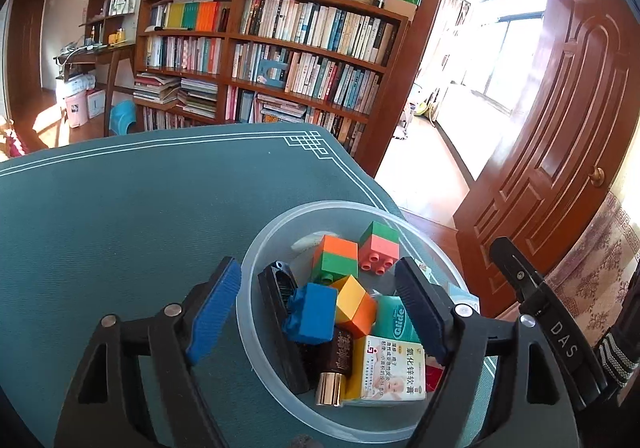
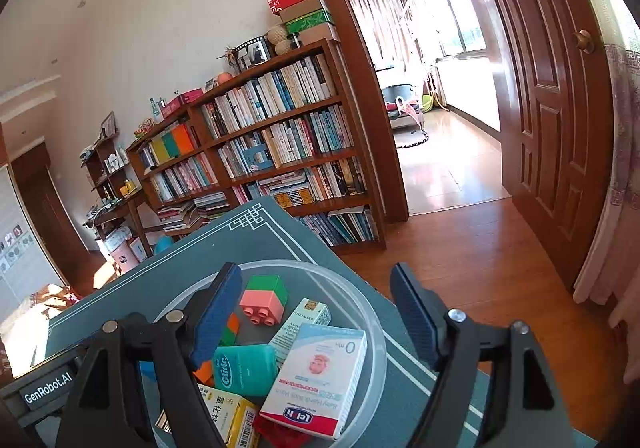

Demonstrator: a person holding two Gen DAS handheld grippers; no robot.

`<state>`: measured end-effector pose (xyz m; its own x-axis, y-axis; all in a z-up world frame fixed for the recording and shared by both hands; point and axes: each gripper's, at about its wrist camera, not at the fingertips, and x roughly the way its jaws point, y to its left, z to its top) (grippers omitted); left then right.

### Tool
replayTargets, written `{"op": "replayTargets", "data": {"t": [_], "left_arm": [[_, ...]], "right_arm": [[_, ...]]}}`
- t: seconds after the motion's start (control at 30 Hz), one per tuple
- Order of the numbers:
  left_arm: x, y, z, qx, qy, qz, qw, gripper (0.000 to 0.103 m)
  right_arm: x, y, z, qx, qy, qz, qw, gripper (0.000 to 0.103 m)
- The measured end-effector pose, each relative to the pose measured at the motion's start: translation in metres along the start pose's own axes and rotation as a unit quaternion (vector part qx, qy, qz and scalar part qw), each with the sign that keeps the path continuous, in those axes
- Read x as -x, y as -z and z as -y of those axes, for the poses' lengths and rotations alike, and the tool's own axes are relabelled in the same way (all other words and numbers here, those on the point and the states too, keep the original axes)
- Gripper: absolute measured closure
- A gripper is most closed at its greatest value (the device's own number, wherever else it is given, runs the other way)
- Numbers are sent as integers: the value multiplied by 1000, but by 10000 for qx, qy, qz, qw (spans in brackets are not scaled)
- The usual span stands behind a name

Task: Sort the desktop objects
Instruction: 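Carry the blue brick and teal case into the bowl and open both tools, then withdraw both open tools from the bowl back over the table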

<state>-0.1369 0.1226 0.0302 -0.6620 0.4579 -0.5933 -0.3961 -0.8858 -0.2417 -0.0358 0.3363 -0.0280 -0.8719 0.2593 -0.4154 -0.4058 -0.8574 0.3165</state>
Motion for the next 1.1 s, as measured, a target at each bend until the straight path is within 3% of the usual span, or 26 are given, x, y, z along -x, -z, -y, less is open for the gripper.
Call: {"op": "replayTargets", "data": {"t": [0.1,0.43,0.6,0.77,0.9,1.1], "left_arm": [[5,4,-2,19,-82,36,10000,21],[49,37,4,-162,-1011,462,9937,17],[65,54,18,-338,-1300,384,9902,11],[82,61,29,-392,-1083,376,9926,9],[96,64,34,-314,-989,462,9935,9],[108,65,41,-258,-939,527,9938,8]], "right_arm": [[1,-4,9,-189,54,24,9998,22],[-3,-16,22,-351,-51,-164,9992,17],[5,-29,18,-39,-205,-372,9991,0],[23,-23,29,371,-362,-731,9960,0],[38,-2,31,1148,-412,-1099,9864,0],[74,31,20,1857,-741,-1202,9724,1]]}}
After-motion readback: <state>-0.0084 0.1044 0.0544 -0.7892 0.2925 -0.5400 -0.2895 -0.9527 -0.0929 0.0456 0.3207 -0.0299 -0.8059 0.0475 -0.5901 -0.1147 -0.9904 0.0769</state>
